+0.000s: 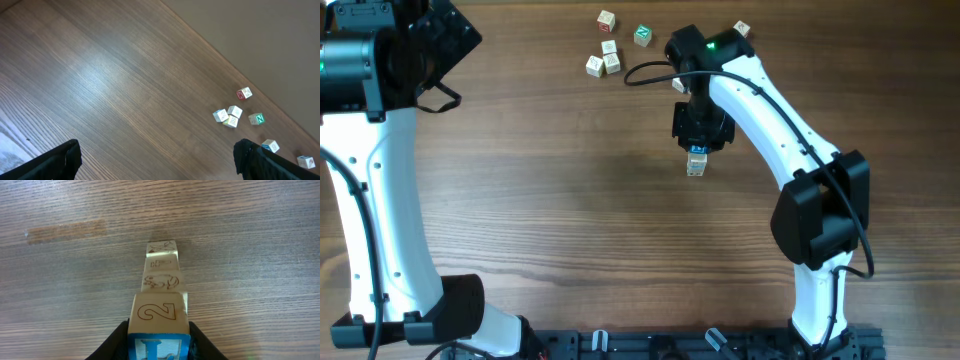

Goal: Form a tower

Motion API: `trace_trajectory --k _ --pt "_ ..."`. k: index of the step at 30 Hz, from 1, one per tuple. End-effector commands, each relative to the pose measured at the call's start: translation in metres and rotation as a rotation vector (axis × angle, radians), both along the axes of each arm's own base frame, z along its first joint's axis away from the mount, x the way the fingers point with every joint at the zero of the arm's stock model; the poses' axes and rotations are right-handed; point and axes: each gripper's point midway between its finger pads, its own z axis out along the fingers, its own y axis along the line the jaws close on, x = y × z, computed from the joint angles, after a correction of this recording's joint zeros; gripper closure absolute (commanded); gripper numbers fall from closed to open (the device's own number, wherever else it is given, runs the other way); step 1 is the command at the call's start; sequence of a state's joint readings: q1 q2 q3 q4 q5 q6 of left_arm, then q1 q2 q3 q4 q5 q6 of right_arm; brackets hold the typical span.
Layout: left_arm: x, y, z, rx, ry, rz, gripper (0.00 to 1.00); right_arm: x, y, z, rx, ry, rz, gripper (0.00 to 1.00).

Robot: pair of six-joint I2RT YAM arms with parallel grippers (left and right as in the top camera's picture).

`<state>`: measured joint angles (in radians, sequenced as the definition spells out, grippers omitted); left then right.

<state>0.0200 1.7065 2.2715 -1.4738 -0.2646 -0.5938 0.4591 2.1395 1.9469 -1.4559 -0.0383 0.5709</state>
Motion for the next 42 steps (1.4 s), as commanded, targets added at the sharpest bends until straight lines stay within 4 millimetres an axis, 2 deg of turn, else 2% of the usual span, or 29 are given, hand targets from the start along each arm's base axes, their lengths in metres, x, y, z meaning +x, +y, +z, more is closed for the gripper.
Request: trace_trajectory --k 1,9,42 --pt "-0.005 0.0043 0.0105 0.005 -0.034 0.025 0.0 -0.0045 -0.0013 0.0182 0.027 -0.021 0.017 0.73" --pt "-0.005 0.0043 0.0106 0.005 -0.034 0.025 0.0 -0.0041 -0.0074 0.0181 0.002 -0.025 0.096 0.75" --pt "-0.005 0.0043 0.0106 0.005 -0.034 0.025 0.0 0.0009 -0.0093 0.0174 0.01 -0.038 0.108 0.75"
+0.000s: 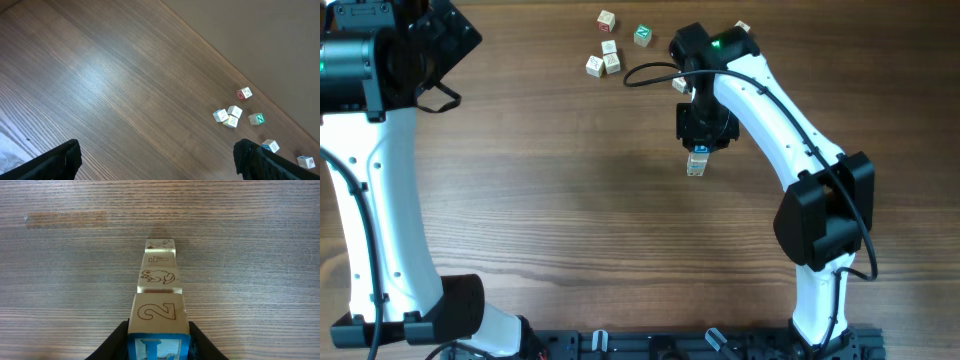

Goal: Form a tower

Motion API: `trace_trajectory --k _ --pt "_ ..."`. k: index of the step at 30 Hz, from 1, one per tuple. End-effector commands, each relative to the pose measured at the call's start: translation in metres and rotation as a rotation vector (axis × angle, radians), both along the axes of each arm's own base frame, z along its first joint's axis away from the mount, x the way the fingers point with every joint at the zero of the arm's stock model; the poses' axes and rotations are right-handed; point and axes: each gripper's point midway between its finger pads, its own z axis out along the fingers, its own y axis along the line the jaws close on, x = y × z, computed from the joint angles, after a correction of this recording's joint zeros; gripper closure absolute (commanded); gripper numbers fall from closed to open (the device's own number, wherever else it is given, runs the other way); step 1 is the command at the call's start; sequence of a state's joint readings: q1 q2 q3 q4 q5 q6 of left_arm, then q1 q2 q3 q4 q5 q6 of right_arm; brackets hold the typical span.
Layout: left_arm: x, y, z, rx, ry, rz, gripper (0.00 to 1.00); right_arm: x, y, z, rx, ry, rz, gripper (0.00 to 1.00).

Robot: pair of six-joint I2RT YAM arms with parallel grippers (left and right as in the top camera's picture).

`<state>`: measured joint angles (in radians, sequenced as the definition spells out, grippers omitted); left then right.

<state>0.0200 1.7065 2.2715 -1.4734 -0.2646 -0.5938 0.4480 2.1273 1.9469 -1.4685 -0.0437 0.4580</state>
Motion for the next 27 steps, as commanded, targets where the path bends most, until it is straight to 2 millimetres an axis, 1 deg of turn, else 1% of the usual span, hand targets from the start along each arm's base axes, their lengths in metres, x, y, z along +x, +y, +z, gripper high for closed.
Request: trace_trajectory --k 1,15,18,27 --pt "-0.0051 0.0043 0.0105 0.005 -0.033 0.025 0.0 0.002 -0.005 0.0125 -0.003 -0.041 0.007 0.75" --pt "-0.0051 0.0043 0.0105 0.005 -0.033 0.025 0.0 0.0016 -0.0052 0.0119 -0.004 -0.039 0.007 0.75" --pt "-0.0051 0.0043 0.0106 0.005 -0.034 0.025 0.0 -0.0003 -0.0053 0.0073 -0.004 -0.029 0.006 0.75" --pt "-0.0051 0.0043 0.0105 0.005 -0.033 0.025 0.0 -0.0002 -0.0053 0.0073 -0.004 -0.029 0.006 0.75"
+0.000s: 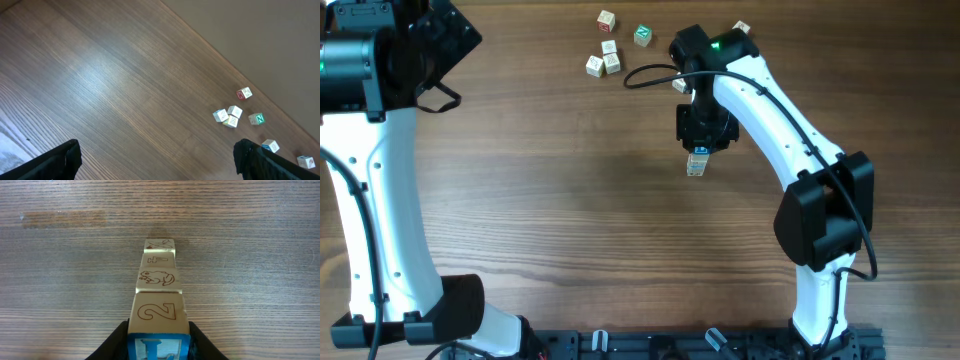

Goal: Form a tower

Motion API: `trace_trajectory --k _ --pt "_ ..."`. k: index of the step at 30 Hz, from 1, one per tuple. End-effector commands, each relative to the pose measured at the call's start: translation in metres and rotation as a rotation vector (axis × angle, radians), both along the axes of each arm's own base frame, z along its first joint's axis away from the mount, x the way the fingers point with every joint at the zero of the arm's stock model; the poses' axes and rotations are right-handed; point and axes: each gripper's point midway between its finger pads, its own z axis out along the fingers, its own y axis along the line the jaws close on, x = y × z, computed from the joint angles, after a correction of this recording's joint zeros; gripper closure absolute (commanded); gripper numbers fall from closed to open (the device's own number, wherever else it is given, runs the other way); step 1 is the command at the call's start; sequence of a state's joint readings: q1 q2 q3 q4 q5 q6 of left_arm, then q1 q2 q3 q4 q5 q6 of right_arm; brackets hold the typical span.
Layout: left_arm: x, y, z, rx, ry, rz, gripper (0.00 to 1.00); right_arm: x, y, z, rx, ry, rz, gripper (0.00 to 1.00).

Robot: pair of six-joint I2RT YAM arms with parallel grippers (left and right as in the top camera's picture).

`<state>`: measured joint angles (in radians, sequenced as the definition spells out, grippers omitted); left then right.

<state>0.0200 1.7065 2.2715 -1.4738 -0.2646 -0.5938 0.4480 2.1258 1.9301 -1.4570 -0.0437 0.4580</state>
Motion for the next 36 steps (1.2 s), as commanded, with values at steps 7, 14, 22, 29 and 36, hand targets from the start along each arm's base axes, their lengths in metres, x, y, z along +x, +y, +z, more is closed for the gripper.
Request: trace_trajectory --k 7,14,22,29,36 --pt "-0.005 0.004 0.011 0.005 -0.034 0.025 0.0 0.001 -0.005 0.011 -0.002 -0.033 0.006 0.75" --pt "-0.005 0.004 0.011 0.005 -0.034 0.025 0.0 -0.001 -0.002 0.003 0.003 -0.007 0.005 0.74" --pt "-0.005 0.004 0.011 0.005 -0.034 0.025 0.0 -0.001 -0.003 0.0 -0.001 0.001 0.006 0.71" --pt "-0.005 0.004 0.011 0.005 -0.034 0.025 0.0 -0.001 -0.003 -0.003 -0.006 0.011 0.005 0.71" --pt "-0.005 0.004 0.011 0.005 -0.034 0.025 0.0 -0.002 -0.003 -0.008 -0.012 0.023 0.005 0.71"
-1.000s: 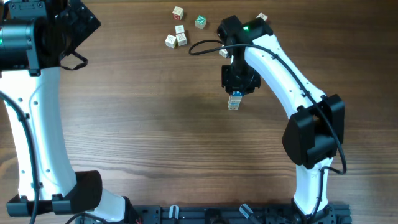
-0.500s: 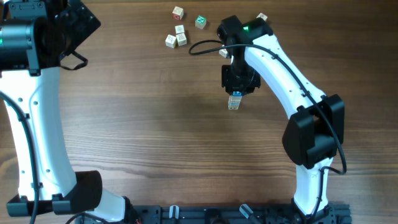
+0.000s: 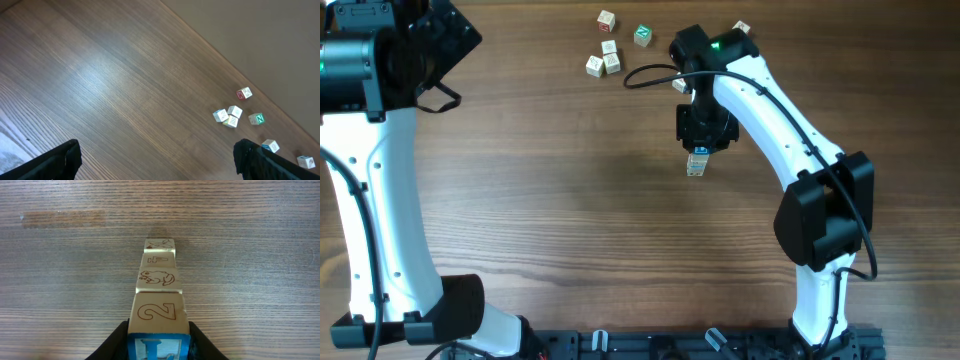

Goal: Form a tower

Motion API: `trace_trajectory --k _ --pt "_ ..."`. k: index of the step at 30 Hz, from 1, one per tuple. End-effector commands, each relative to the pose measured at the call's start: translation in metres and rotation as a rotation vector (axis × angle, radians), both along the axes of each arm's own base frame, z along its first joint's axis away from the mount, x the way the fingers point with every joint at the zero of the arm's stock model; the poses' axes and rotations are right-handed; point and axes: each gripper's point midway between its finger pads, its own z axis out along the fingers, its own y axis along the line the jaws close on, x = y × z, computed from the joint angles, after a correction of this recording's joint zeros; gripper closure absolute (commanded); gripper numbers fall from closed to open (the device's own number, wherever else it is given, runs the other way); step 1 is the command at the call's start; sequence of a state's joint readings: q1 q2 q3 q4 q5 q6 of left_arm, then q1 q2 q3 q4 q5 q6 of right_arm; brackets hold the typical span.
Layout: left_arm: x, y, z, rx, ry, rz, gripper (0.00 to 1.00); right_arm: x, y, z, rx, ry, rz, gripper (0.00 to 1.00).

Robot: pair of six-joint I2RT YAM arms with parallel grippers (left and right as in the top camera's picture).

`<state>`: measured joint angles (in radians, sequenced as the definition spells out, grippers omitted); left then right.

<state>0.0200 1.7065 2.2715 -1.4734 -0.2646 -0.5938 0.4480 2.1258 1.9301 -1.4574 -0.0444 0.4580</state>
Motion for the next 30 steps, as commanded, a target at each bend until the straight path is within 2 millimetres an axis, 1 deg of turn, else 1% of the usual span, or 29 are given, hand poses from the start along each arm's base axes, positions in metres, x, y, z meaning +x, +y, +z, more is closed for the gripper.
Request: trace_trajectory --k 1,6,11,12,14,16,20,21,23,25,28,30 --pt "-0.0051 0.0043 0.0106 0.005 -0.034 0.025 0.0 -0.0013 -0.0031 -0.0077 -0.012 0.022 0.006 0.71" --pt "-0.005 0.0043 0.0106 0.005 -0.034 0.025 0.0 -0.0024 -0.0035 -0.0132 -0.019 0.037 0.005 0.71" --pt "-0.0051 0.0043 0.0106 0.005 -0.034 0.025 0.0 -0.0025 -0.0035 -0.0132 -0.019 0.037 0.005 0.7" --pt "-0.0051 0.0043 0.0106 0.005 -0.034 0.025 0.0 -0.0025 -0.0035 -0.0132 -0.018 0.037 0.005 0.66" --pt "-0.0051 0.0043 0.0105 0.005 -0.033 0.025 0.0 -0.0024 -0.0035 -0.0132 -0.019 0.037 0.005 0.48" --pt "-0.0051 0.0043 0.0106 0.005 -0.034 0.025 0.0 -0.0023 -0.0035 -0.0132 -0.018 0.036 0.005 0.35" --pt "-0.0051 0.0043 0.0106 0.005 -0.034 0.025 0.0 -0.0019 -0.0032 -0.0133 -0.017 0.034 0.005 0.13" --pt "-0.0051 0.0043 0.0105 0.005 -0.033 0.025 0.0 -0.0018 -0.0031 -0.0133 -0.017 0.034 0.006 0.11" --pt "-0.0051 0.0043 0.0105 0.005 -0.033 0.025 0.0 -0.002 -0.0026 -0.0133 -0.014 0.035 0.006 0.11" --pt "-0.0051 0.0043 0.0106 0.005 -0.034 0.025 0.0 -0.0022 -0.0019 -0.0133 -0.01 0.037 0.005 0.16" --pt "-0.0051 0.0043 0.0106 0.005 -0.034 0.025 0.0 -0.0007 -0.0006 -0.0135 -0.004 0.031 0.008 0.25" --pt "-0.0051 0.0043 0.0106 0.005 -0.034 0.025 0.0 -0.0005 -0.0005 -0.0135 -0.003 0.03 0.01 0.27"
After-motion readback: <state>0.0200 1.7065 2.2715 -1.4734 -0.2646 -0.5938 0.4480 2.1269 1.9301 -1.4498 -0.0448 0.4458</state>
